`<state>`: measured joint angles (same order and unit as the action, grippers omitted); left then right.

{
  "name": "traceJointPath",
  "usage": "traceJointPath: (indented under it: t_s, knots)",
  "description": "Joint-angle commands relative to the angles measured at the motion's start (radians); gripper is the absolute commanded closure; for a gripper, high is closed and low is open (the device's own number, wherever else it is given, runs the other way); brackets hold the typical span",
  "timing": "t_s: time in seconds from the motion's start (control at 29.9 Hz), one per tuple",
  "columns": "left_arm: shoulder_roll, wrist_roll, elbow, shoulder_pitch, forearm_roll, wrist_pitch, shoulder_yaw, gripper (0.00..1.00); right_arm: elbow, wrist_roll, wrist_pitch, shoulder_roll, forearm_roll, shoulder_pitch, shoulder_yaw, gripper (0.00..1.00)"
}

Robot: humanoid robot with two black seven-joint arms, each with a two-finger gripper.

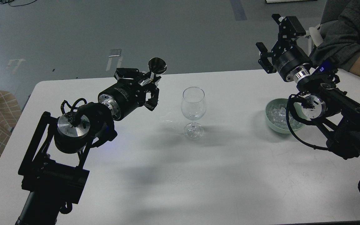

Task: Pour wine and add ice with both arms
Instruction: 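Lift the jigger with the left gripper and carry it toward the glass, then position the jigger above the wine glass rim with the left gripper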

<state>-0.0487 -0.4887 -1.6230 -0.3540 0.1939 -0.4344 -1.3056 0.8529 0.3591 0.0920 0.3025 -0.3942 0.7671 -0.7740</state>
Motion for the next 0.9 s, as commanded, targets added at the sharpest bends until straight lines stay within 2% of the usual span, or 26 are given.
traceJointPath:
  t_s: [0.0, 0.53, 0.87]
  knots:
    - [0.006, 0.000, 0.000, 0.000, 0.013, -0.004, 0.000, 0.96, 0.000, 0.000, 0.000, -0.003, 0.000, 0.000, 0.002, 0.00]
    - [0.049, 0.000, 0.000, -0.008, 0.085, -0.035, 0.045, 0.96, 0.000, 0.000, 0.000, -0.005, 0.000, -0.009, 0.002, 0.00]
    - [0.049, 0.000, 0.000, -0.036, 0.176, -0.049, 0.126, 0.96, 0.011, 0.000, 0.000, 0.000, 0.000, -0.022, 0.002, 0.00]
